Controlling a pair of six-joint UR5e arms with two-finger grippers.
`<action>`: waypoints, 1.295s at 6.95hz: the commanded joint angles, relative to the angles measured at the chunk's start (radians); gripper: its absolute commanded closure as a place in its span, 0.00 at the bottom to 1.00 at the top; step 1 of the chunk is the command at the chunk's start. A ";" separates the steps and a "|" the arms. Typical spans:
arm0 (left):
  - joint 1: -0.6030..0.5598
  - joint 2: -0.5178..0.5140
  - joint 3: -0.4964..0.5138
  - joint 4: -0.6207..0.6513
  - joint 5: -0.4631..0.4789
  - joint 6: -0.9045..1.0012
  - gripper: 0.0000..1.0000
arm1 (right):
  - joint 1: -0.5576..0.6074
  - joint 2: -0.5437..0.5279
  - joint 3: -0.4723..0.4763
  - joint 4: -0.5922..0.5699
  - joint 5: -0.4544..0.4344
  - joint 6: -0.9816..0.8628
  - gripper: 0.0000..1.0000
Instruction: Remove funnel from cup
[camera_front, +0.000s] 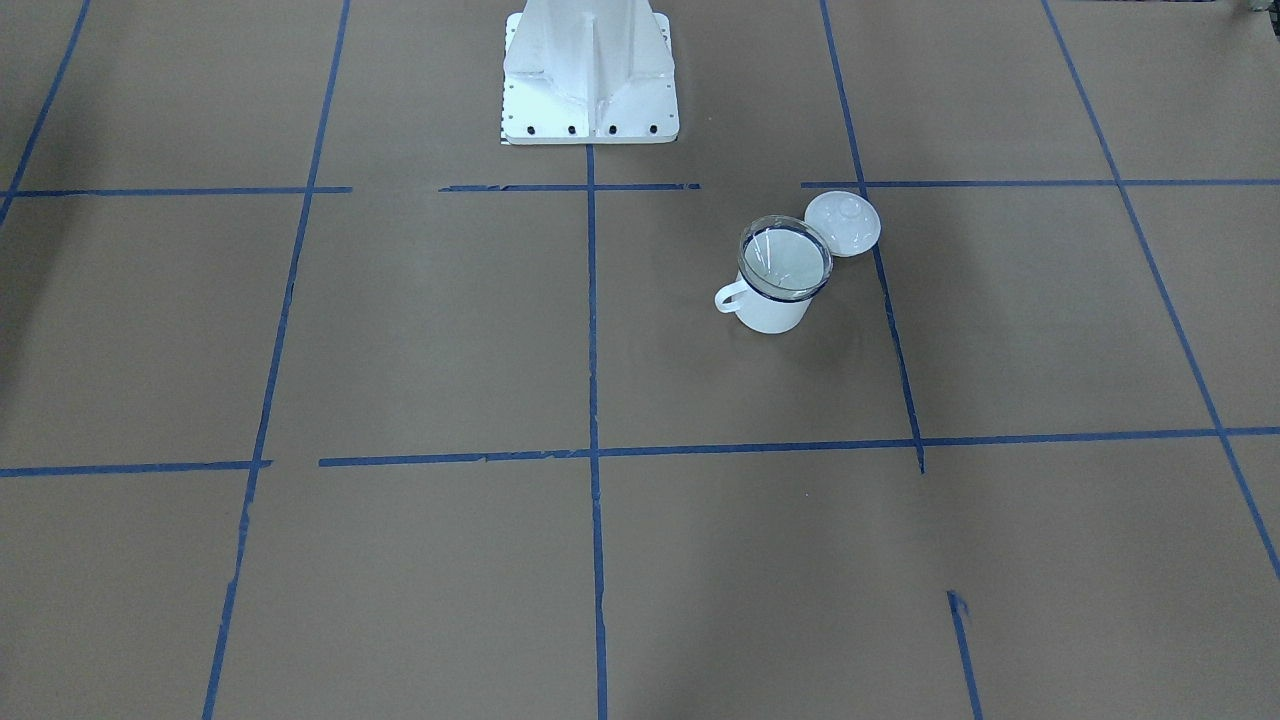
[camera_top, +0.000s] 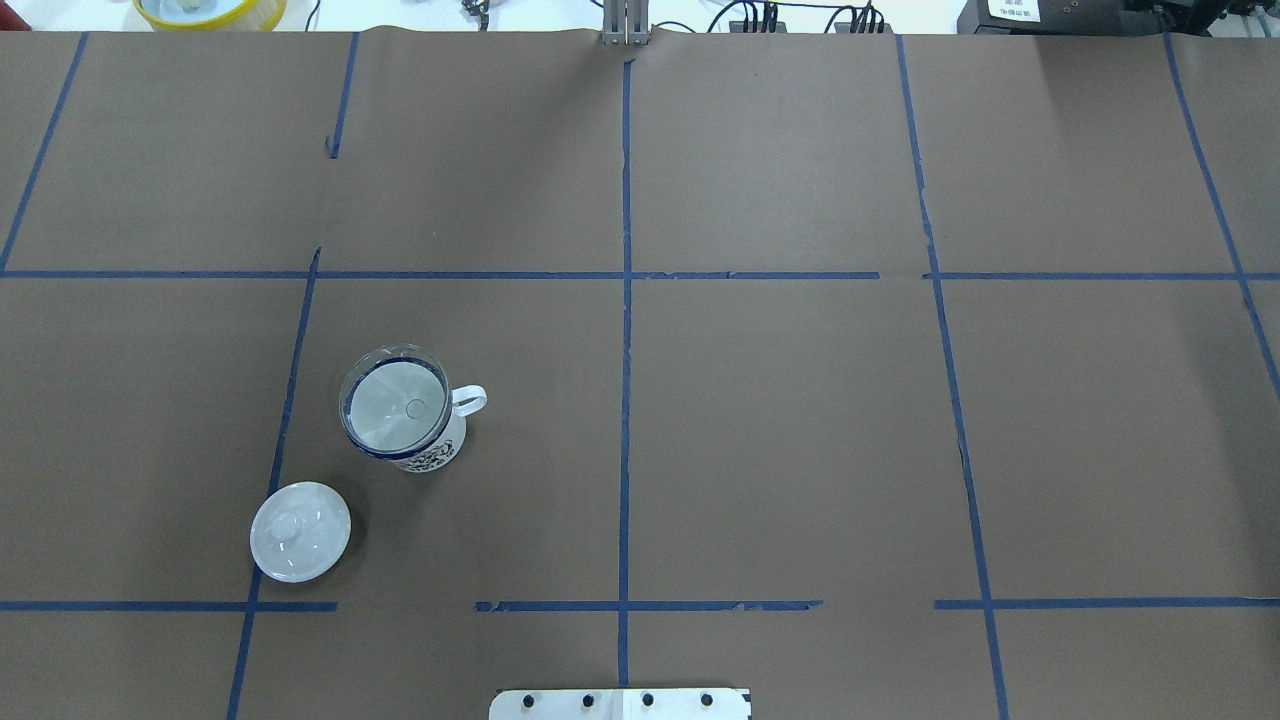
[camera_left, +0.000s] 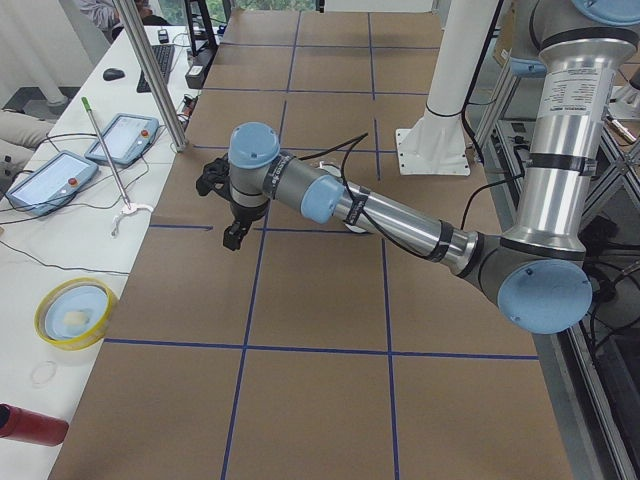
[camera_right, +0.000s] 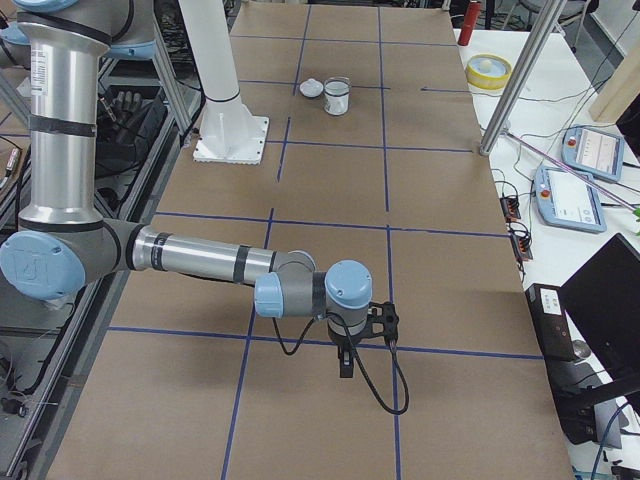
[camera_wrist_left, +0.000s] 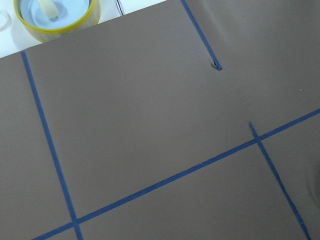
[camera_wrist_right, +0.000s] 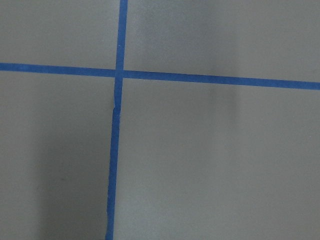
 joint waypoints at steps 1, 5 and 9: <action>0.233 -0.053 -0.114 -0.009 0.188 -0.420 0.00 | 0.000 0.000 0.000 0.000 0.000 0.000 0.00; 0.614 -0.283 -0.099 0.000 0.393 -0.964 0.00 | 0.000 0.000 0.000 0.000 0.000 0.000 0.00; 0.779 -0.311 -0.021 0.013 0.509 -1.080 0.08 | 0.000 0.000 0.000 0.000 0.000 0.000 0.00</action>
